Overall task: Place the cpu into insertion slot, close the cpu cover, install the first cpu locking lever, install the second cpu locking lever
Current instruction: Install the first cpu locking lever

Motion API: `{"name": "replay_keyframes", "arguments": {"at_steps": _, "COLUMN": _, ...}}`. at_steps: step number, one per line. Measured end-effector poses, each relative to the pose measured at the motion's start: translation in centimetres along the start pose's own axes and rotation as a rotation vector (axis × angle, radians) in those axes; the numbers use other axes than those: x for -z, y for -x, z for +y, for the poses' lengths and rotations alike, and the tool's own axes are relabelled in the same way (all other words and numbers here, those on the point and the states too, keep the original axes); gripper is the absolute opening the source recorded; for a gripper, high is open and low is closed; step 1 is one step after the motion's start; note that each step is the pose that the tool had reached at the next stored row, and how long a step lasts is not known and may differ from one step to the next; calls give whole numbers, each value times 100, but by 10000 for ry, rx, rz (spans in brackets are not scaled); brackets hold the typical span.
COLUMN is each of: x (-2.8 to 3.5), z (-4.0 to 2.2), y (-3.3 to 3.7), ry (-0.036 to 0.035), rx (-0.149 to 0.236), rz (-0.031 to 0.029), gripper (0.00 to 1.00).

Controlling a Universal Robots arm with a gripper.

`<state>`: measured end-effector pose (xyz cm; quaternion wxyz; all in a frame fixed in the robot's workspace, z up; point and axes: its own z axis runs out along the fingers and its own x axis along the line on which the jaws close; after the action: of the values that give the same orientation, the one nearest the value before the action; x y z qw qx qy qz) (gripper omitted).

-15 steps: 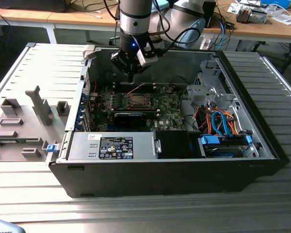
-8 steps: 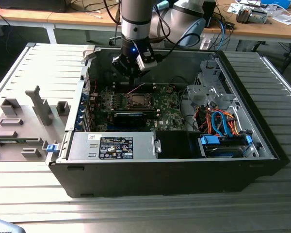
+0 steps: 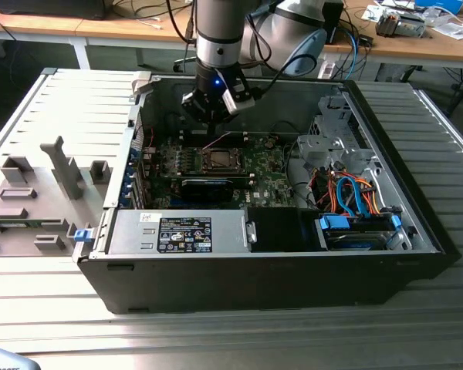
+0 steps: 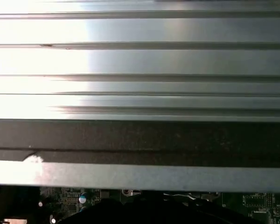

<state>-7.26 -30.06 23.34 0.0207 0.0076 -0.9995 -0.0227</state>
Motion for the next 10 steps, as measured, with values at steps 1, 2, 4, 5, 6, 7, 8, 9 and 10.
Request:
{"name": "replay_keyframes", "arguments": {"at_steps": 1, "x": -8, "z": 0, "y": 1, "ry": -6, "rx": 72, "rz": 3, "gripper": 11}}
{"name": "replay_keyframes", "arguments": {"at_steps": 2, "x": -14, "z": 1, "y": 2, "ry": -14, "rx": 138, "rz": 6, "gripper": 11}}
{"name": "replay_keyframes", "arguments": {"at_steps": 4, "x": -43, "z": 3, "y": 4, "ry": -60, "rx": 205, "rz": 11, "gripper": 11}}
{"name": "replay_keyframes", "arguments": {"at_steps": 5, "x": -59, "z": 3, "y": 4, "ry": -77, "rx": 204, "rz": 10, "gripper": 11}}
{"name": "replay_keyframes", "arguments": {"at_steps": 6, "x": -65, "z": 3, "y": 4, "ry": -86, "rx": 203, "rz": 11, "gripper": 11}}
{"name": "replay_keyframes", "arguments": {"at_steps": 7, "x": -72, "z": 3, "y": 5, "ry": -93, "rx": 204, "rz": 11, "gripper": 11}}
{"name": "replay_keyframes", "arguments": {"at_steps": 8, "x": -78, "z": 2, "y": 6, "ry": -108, "rx": 204, "rz": 11, "gripper": 11}}
{"name": "replay_keyframes", "arguments": {"at_steps": 9, "x": -84, "z": 2, "y": 7, "ry": -129, "rx": 205, "rz": 12, "gripper": 11}}
{"name": "replay_keyframes", "arguments": {"at_steps": 10, "x": -90, "z": 2, "y": 9, "ry": -142, "rx": 206, "rz": 12, "gripper": 11}}
